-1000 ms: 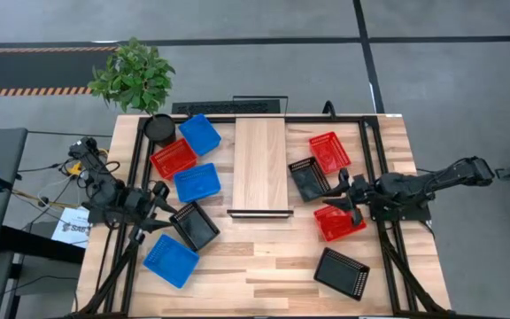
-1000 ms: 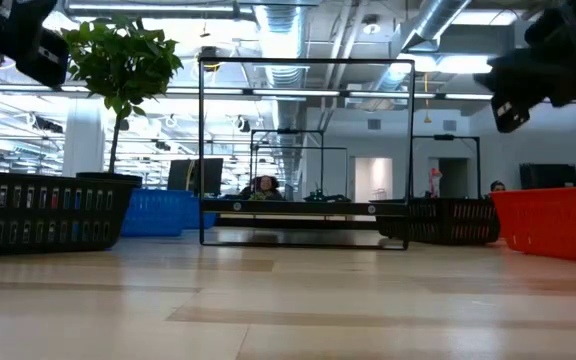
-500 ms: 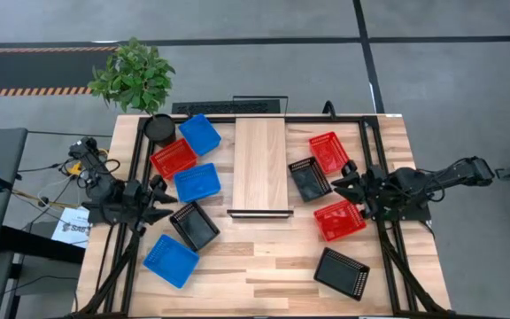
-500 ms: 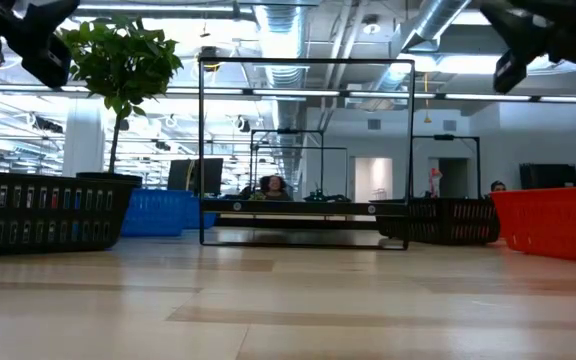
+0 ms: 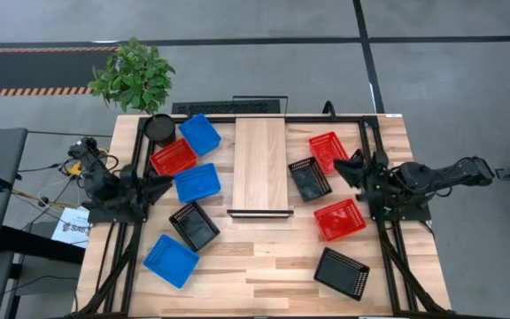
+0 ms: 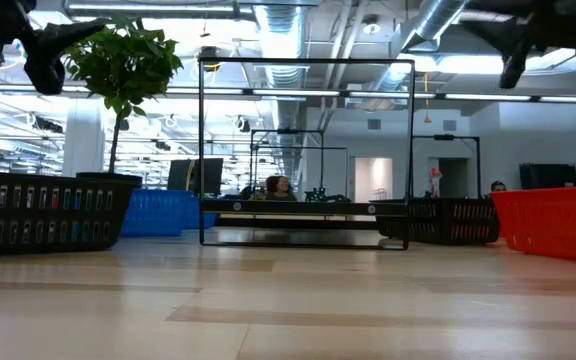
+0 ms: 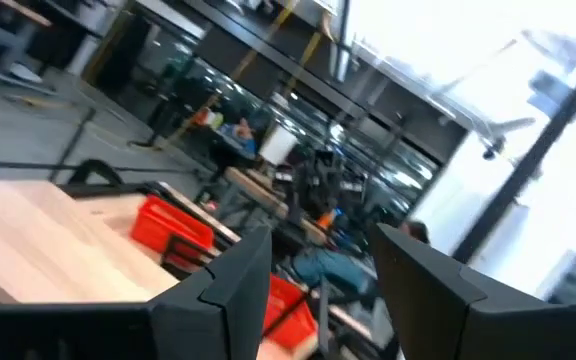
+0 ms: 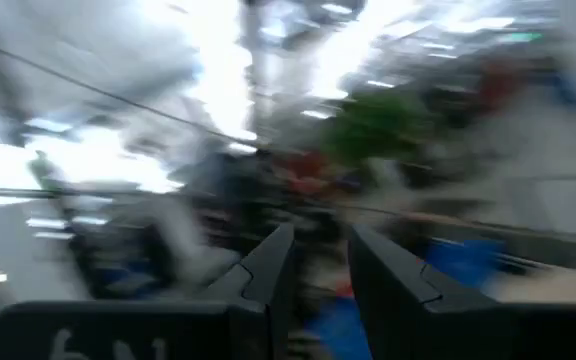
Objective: Stack baskets on shelf by color
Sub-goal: Put the top right red bin on the shelf
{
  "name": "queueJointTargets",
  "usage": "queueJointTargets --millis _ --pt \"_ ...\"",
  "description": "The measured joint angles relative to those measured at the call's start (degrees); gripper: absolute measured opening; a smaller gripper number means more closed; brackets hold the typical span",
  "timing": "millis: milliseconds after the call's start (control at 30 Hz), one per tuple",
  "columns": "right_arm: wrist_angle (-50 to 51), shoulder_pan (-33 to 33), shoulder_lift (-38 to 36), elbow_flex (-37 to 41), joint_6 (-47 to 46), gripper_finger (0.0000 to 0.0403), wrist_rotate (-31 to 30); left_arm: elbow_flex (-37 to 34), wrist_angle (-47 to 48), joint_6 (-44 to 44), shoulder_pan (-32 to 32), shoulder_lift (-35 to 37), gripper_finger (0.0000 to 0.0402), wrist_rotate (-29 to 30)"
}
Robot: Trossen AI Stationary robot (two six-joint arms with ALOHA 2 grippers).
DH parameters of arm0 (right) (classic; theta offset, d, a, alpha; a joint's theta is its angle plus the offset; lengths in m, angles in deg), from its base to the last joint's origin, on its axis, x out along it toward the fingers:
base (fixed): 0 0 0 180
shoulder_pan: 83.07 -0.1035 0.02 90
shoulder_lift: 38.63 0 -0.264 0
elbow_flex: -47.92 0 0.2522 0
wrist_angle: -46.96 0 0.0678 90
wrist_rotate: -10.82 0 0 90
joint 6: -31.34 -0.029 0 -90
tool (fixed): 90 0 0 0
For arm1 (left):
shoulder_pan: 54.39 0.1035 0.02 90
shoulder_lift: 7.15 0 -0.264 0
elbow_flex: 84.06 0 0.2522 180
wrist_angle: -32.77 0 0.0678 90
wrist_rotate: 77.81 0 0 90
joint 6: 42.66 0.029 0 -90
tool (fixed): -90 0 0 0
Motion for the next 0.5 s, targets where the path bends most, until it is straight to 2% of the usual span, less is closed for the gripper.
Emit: queueJointTargets --millis 133,167,233,367,500 --pt "24.99 0.04 3.48 -10.15 -4.69 0.0123 -21.01 3.69 1.24 2.68 -0.02 -1.01 0.0167 2.15" --pt "31.87 0.08 4.53 -12.52 -8.5 0.0123 -25.09 4.69 2.05 2.69 -0.02 -1.39 0.0167 3.27" --pt "43.59 0.64 6.92 -17.12 -17.31 0.0123 -29.15 6.33 4.21 1.48 -0.02 -2.31 0.0167 7.43" --pt "62.4 4.13 11.79 -23.61 -34.48 0.0122 -28.27 7.99 6.45 -2.13 0.0 -3.79 0.0167 15.77" --pt "72.0 9.52 17.49 -26.44 -41.67 0.0122 -21.38 8.09 6.54 -2.89 0.0 -3.98 0.0167 16.57"
